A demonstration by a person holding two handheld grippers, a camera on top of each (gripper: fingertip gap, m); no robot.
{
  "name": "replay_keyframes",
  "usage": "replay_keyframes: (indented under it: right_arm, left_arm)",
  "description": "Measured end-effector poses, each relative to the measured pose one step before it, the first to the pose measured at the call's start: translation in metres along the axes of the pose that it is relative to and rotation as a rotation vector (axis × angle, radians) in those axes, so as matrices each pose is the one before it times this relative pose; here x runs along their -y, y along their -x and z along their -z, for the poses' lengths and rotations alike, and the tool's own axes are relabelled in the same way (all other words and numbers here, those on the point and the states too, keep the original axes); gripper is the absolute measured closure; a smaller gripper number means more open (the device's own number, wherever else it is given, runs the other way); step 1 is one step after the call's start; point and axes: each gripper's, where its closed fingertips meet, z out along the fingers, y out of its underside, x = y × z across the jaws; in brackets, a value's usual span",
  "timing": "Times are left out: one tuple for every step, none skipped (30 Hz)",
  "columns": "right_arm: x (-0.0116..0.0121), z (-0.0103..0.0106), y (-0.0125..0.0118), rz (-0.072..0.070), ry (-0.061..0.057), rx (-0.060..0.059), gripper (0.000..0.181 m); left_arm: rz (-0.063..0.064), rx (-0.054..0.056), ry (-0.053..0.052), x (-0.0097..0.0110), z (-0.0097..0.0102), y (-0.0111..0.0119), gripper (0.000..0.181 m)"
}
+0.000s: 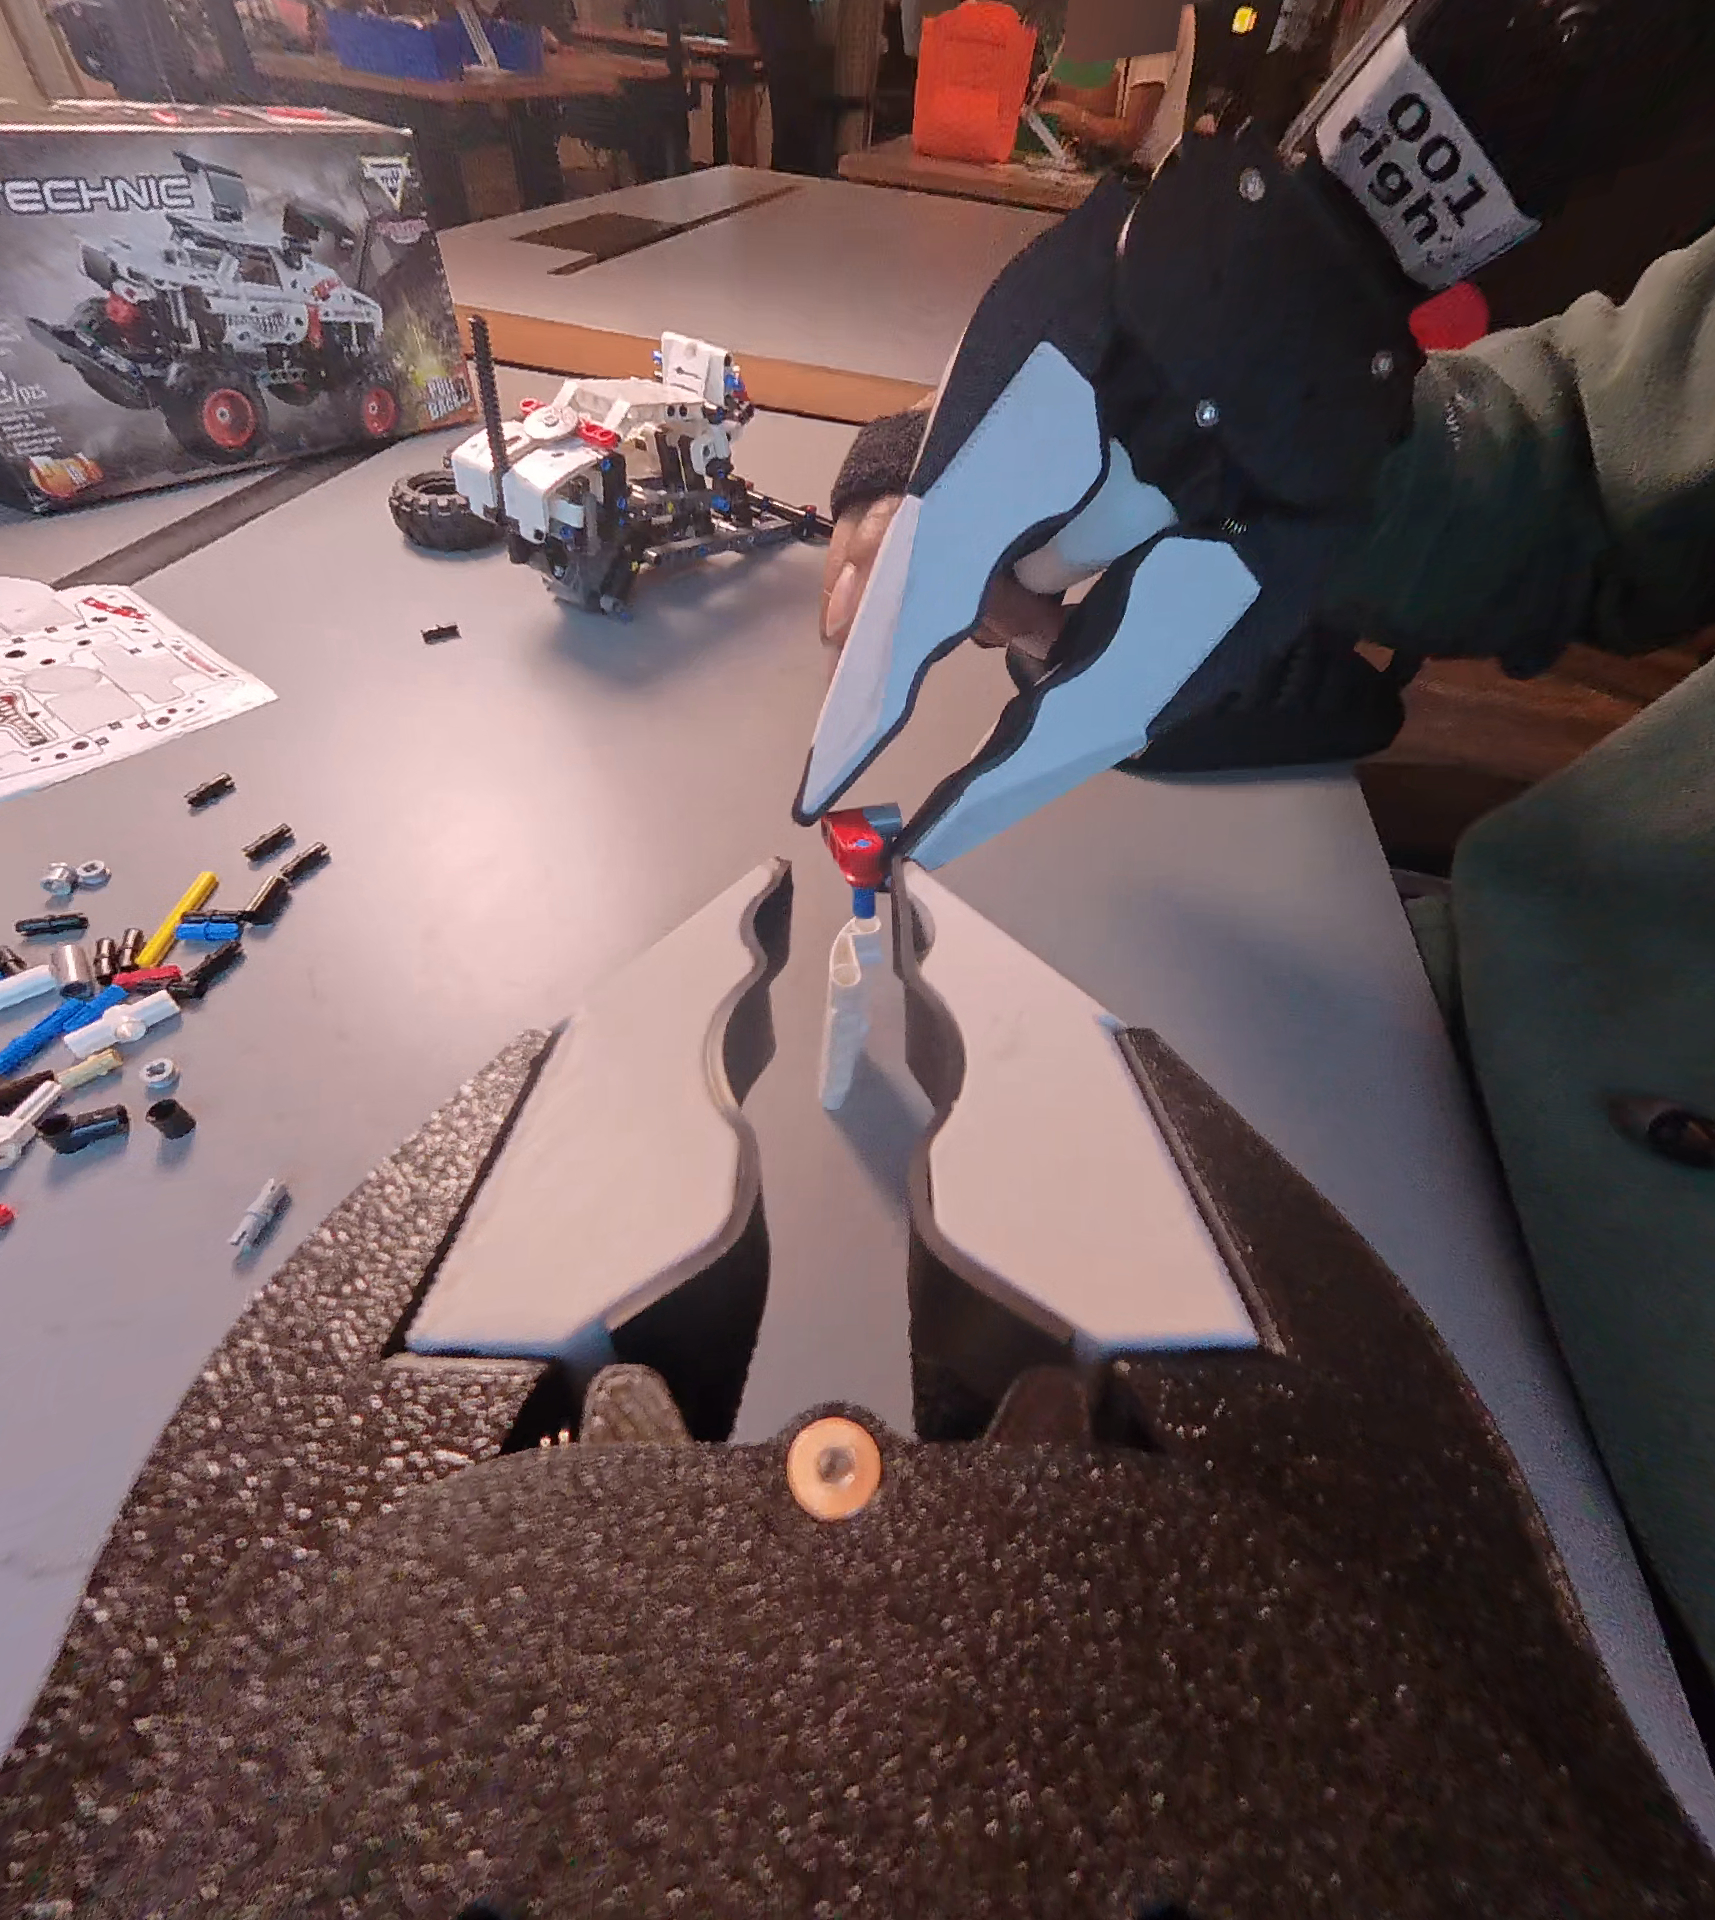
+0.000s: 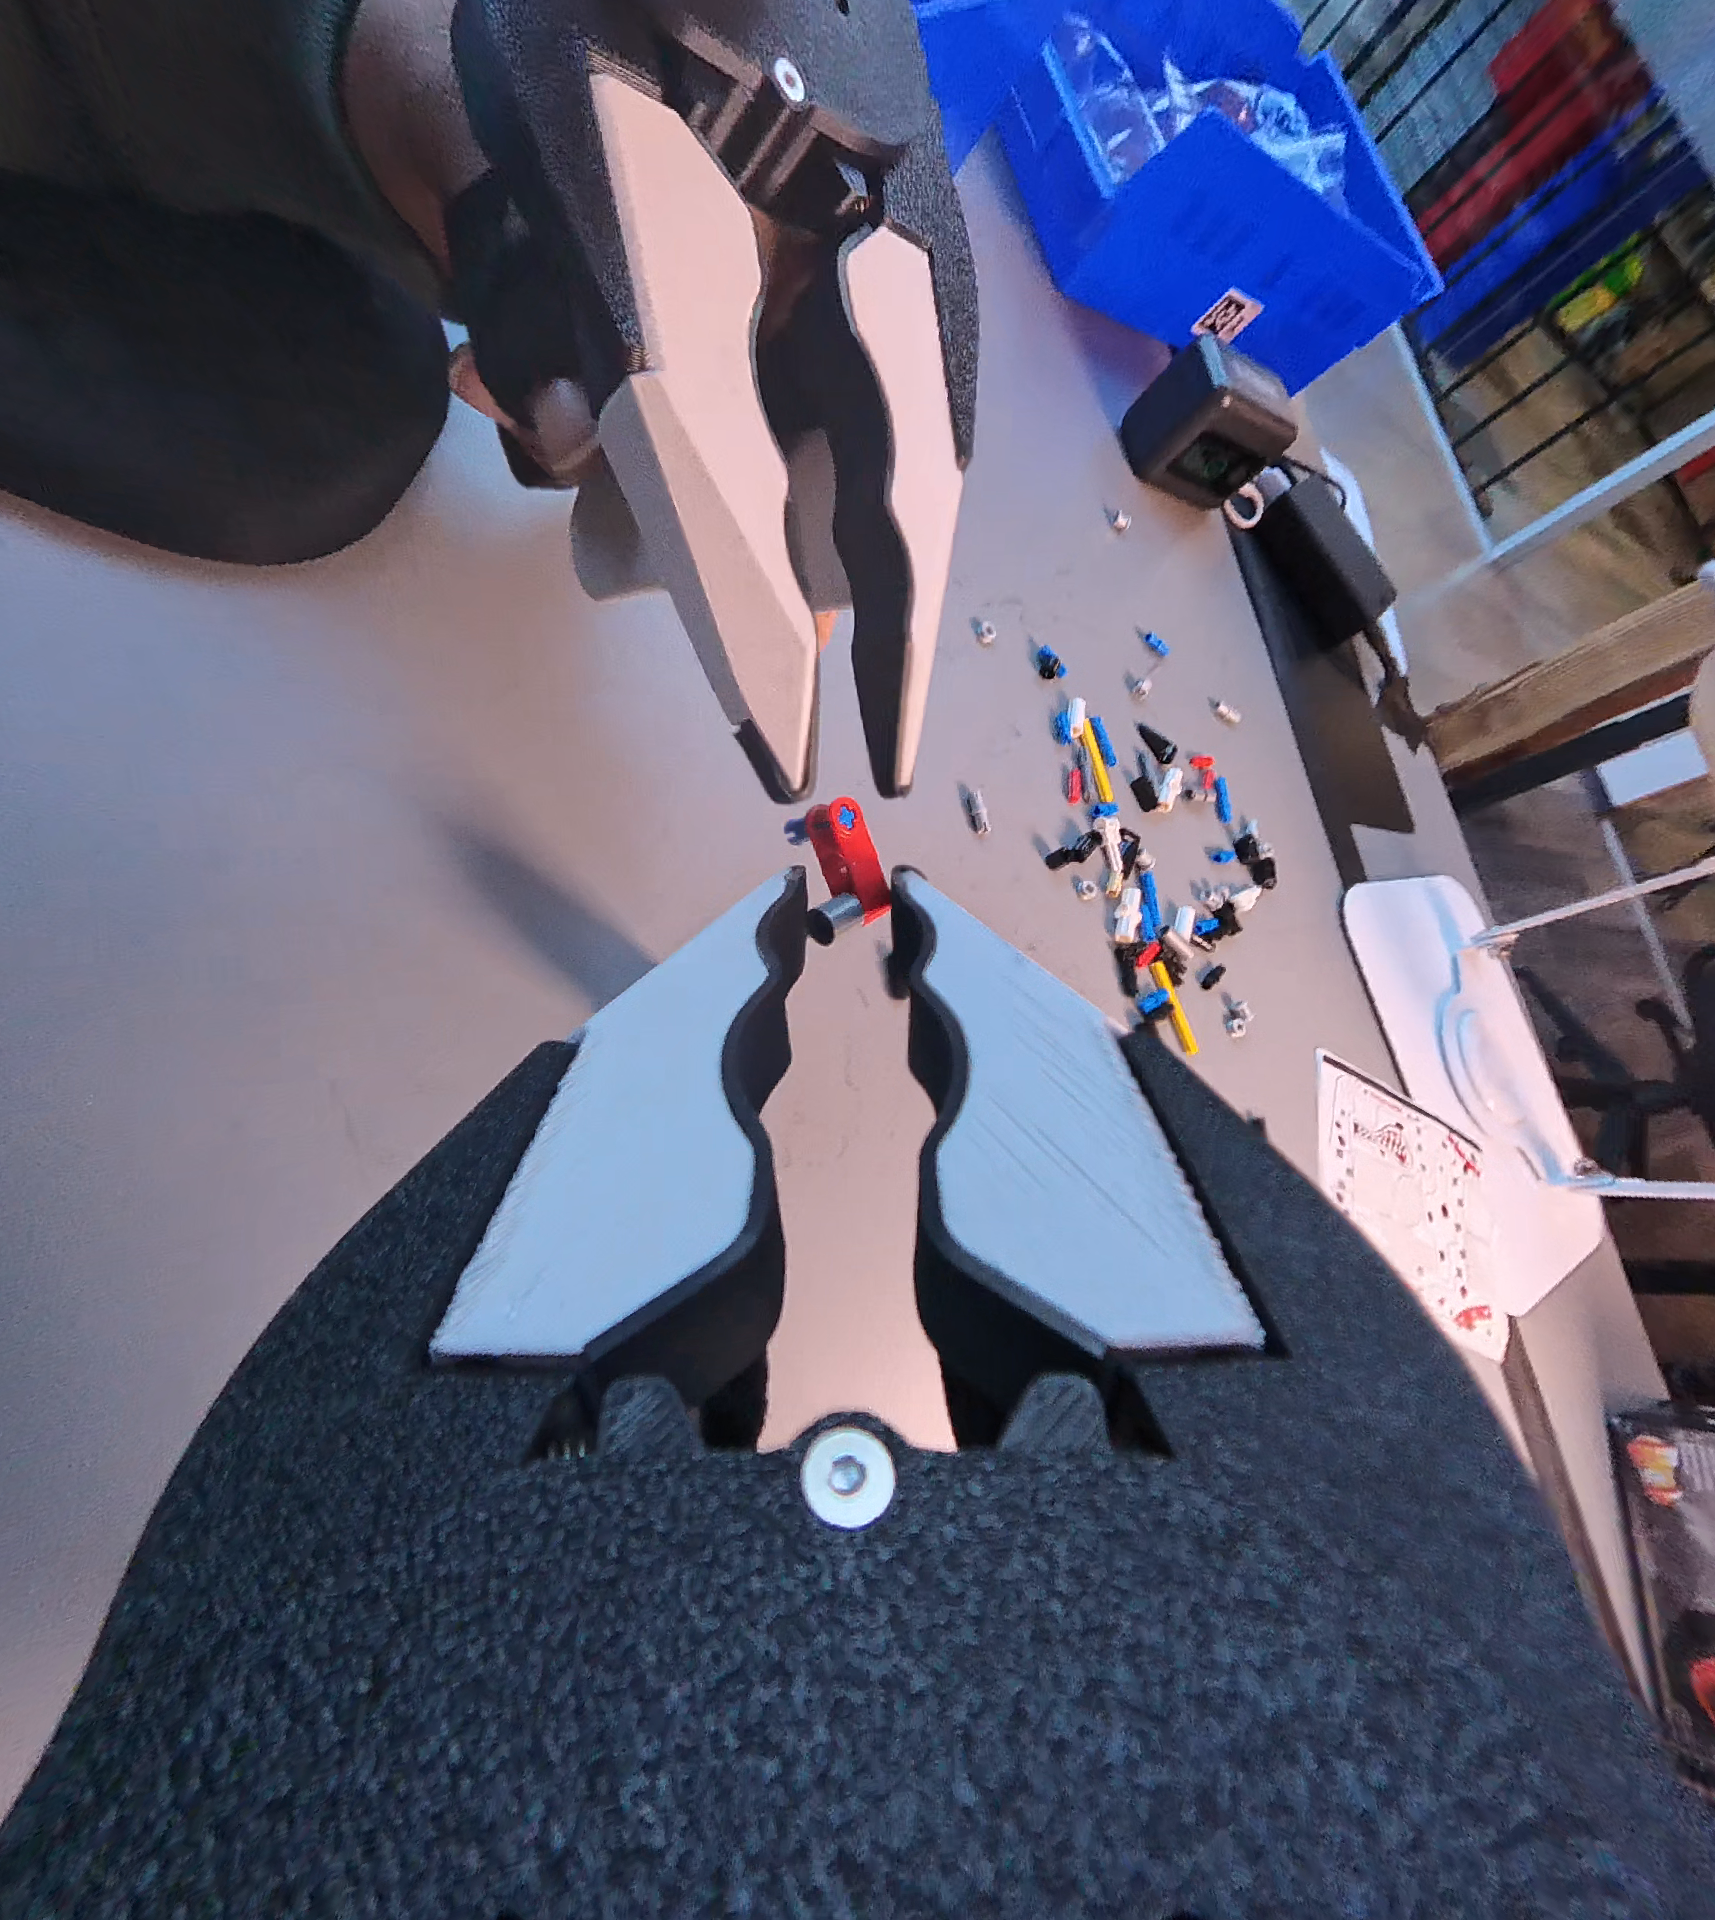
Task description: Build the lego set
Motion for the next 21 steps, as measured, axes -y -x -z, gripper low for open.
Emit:
replay_keyframes:
  right_arm:
    - [0.00133,-0.00029,-0.00063,0.0186,-0.0074,-0.0173,0.166]
    - [0.00188,0.00016,-0.00075,0.0151,-0.011,-0.0148,0.166]
    - [0.00223,0.00037,0.00122,0.0034,-0.0126,0.0036,0.166]
    - [0.00294,0.00063,0.00016,-0.0014,-0.0169,-0.0015,0.166]
    - [0.00238,0.00105,-0.00205,0.0055,-0.0141,-0.0145,0.166]
    - [0.00109,0.00107,-0.00163,0.0056,-0.009,-0.0079,0.166]
    - [0.00133,0.00121,-0.00069,0.0009,-0.0117,0.0011,0.166]
    - [0.00155,0.00135,0.00002,0.0014,-0.0177,0.0053,0.166]
    - [0.00184,0.00185,0.0006,-0.0037,-0.0263,0.0138,0.165]
    - [0.00169,0.00267,0.00224,-0.0232,-0.0301,0.0407,0.163]
    - [0.00091,0.00304,0.00432,-0.0473,-0.0263,0.0721,0.158]
    - [-0.00006,0.0035,0.00562,-0.0498,-0.0173,0.0881,0.152]
    - [-0.00027,0.00343,0.00365,-0.0311,-0.0115,0.0723,0.15]
    - [0.00041,0.00288,-0.00043,-0.0106,-0.0078,0.0372,0.15]
    - [-0.00065,0.00164,-0.00023,-0.0012,0.0082,0.0322,0.15]
    - [-0.00174,0.00021,-0.00074,0.0005,0.0208,0.0251,0.15]
    - [-0.0022,-0.00082,-0.00116,0.0048,0.0226,0.0173,0.15]
    - [-0.00249,-0.00151,0.00122,0.0061,0.021,0.0274,0.15]
    - [-0.00154,-0.00173,0.00223,0.0023,0.0125,0.0289,0.15]
    - [0.0005,-0.00147,0.00139,0.0,-0.0026,0.02,0.153]
    - [0.00083,-0.00117,-0.00049,-0.0023,-0.0069,0.0081,0.156]
  left_arm:
    - [-0.0008,-0.0098,-0.0067,0.00107,-0.0005,-0.00234,0.165]
    - [0.0037,-0.0088,0.0021,-0.00051,-0.001,-0.00158,0.167]
    - [0.0017,0.0006,0.0069,-0.00141,-0.00132,0.00003,0.167]
    - [-0.0017,0.0032,-0.0003,-0.00012,-0.0007,0.00021,0.169]
    - [-0.0005,-0.0044,-0.014,0.00231,0.00026,-0.00107,0.173]
    - [0.0042,0.0008,-0.0105,0.00197,0.00013,-0.00021,0.173]
    - [0.0022,-0.0055,-0.0058,0.00133,0.00008,-0.00076,0.173]
    - [-0.0027,-0.0076,-0.0061,0.00115,0.00032,-0.00125,0.174]
    - [-0.0107,-0.0037,-0.0075,0.0011,0.00055,-0.0009,0.174]
    - [-0.0166,-0.0042,-0.0075,0.00077,0.0005,-0.00109,0.174]
    - [-0.0149,-0.0217,-0.0083,0.00076,0.00027,-0.00338,0.175]
    - [-0.0047,-0.0141,-0.0024,-0.00017,-0.00033,-0.00196,0.175]
    - [-0.0092,-0.0098,0.0005,-0.00069,-0.00074,-0.00145,0.175]
    - [-0.0134,-0.0114,0.0072,-0.00168,-0.00117,-0.00218,0.175]
    - [-0.01,-0.004,0.0047,-0.00121,-0.00128,-0.00118,0.175]
    - [-0.0049,-0.0067,0.0017,-0.00061,-0.00123,-0.00158,0.175]
    - [-0.0034,-0.0069,0.0019,-0.00046,-0.00103,-0.00158,0.175]
    - [-0.0045,0.0014,0.001,-0.00017,-0.00092,-0.00035,0.175]
    - [-0.0007,0.0041,0.0005,-0.00012,-0.00071,0.00053,0.175]
    - [0.0037,0.0025,0.0014,-0.00036,-0.00048,0.0007,0.175]
    - [0.003,0.0057,0.0008,-0.00052,-0.00036,0.00111,0.175]
